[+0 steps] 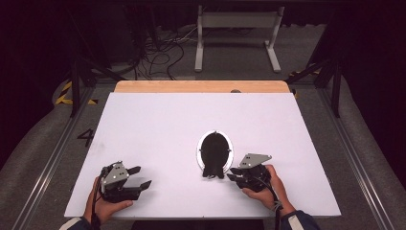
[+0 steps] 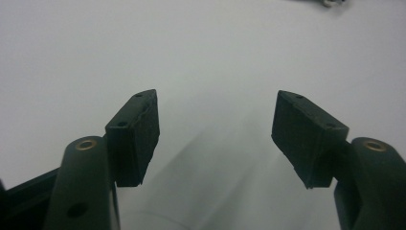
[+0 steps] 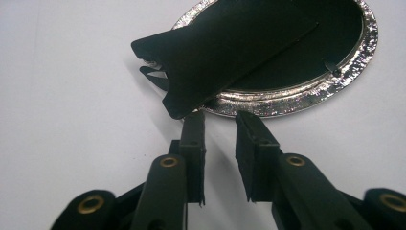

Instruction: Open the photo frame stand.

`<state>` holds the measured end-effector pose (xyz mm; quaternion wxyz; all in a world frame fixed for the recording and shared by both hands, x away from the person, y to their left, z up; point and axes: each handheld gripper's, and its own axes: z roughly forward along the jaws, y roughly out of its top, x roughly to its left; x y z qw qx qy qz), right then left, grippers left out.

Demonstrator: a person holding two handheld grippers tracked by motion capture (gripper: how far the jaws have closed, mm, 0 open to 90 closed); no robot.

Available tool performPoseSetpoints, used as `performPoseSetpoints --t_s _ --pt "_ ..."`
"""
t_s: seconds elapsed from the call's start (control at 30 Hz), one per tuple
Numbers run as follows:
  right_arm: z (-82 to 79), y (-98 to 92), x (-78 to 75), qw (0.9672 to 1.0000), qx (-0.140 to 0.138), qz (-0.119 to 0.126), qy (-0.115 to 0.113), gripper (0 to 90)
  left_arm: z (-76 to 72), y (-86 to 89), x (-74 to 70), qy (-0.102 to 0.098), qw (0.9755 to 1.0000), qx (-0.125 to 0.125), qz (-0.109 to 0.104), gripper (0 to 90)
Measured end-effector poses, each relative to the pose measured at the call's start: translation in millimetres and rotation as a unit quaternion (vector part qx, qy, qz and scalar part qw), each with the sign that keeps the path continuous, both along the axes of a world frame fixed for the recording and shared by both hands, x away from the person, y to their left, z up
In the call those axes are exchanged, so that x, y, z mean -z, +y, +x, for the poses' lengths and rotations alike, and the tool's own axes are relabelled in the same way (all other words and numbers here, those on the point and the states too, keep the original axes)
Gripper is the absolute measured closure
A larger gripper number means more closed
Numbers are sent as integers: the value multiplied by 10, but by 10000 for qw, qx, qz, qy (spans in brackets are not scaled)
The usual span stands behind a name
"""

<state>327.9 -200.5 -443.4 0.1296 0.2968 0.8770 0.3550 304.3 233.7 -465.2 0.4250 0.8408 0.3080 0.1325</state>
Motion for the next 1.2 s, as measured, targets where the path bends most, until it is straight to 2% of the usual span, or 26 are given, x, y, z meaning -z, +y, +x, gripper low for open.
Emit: performPoseSetpoints --t_s 0.07,0.13,0.23,0.3,0.47,0.67,0.8,0.93,1.1,1.2 --pt "-1 2 -1 10000 17 12 19 721 -26 22 8 -4 10000 81 49 295" --pt "-13 -9 10 9999 58 73 87 690 -53 24 -2 -32 9999 7 123 252" --pt "-55 -2 40 9998 110 19 154 667 -80 29 -32 -130 9999 23 76 233" --pt "-94 3 59 9999 32 -60 155 650 -101 36 -44 -116 9999 -37 -15 211" --pt "-121 28 61 9997 -41 -126 210 618 -119 48 -24 -61 9999 -86 16 170" --pt "-120 79 55 9993 -184 -277 190 638 -92 44 -1 -55 9997 -171 179 157" --pt "-73 126 42 9989 -175 -306 305 683 -95 38 3 -47 9994 -224 249 154" --pt "-41 186 17 9980 -201 -477 367 686 -94 21 1 -59 9993 -180 310 154" --pt "-13 208 10 9977 -198 -483 425 701 -107 -3 -5 -73 9993 -113 339 155" --pt "3 236 8 9977 -141 -484 453 706 -139 -22 -41 -111 9997 -43 233 159"
